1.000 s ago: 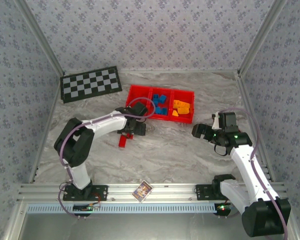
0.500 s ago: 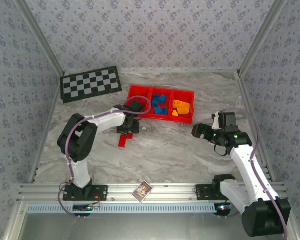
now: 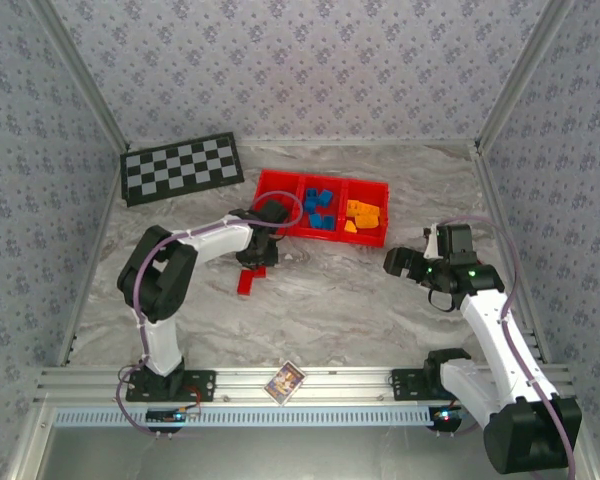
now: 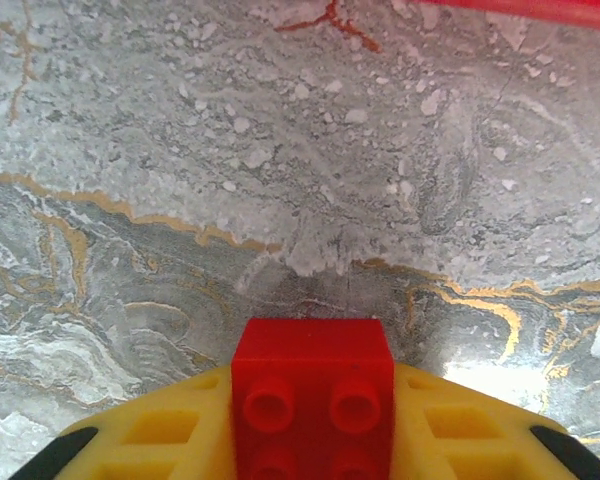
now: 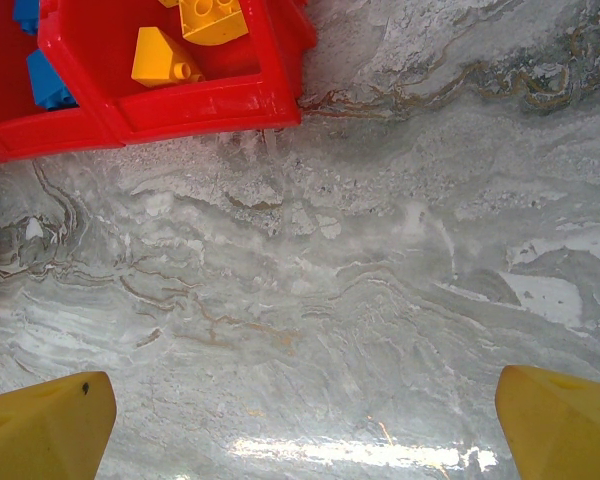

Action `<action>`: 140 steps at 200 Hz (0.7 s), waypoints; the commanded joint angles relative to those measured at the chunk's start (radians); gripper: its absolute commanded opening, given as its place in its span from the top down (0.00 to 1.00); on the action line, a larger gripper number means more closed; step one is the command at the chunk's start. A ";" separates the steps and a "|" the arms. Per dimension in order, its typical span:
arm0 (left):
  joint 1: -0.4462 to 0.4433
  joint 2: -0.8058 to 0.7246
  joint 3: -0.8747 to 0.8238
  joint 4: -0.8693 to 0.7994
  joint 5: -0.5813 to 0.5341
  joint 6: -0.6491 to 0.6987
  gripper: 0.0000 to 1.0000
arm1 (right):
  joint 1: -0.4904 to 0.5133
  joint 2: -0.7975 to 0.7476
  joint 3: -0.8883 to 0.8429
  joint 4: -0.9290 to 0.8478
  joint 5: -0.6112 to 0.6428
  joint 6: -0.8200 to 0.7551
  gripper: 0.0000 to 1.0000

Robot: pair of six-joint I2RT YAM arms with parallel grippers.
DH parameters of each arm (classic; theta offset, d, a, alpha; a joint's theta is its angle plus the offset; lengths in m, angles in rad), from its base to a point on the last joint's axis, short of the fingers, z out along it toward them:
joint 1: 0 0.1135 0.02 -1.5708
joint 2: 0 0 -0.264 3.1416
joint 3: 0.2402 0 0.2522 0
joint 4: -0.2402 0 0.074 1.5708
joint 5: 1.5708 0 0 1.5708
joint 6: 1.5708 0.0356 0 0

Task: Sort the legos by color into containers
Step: Pick up the lego from the center of the table, then place the lego in the container.

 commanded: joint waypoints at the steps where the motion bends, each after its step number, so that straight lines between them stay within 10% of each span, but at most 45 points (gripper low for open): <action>1: -0.016 -0.089 -0.004 0.027 -0.034 -0.030 0.69 | 0.000 -0.003 -0.010 0.005 -0.001 0.009 0.00; 73: -0.071 -0.267 0.063 0.015 -0.139 -0.003 0.71 | -0.001 0.000 -0.010 0.008 -0.003 0.009 0.00; 140: 0.000 -0.045 0.398 -0.042 -0.157 0.102 0.70 | -0.003 -0.009 -0.011 0.006 -0.002 0.008 0.00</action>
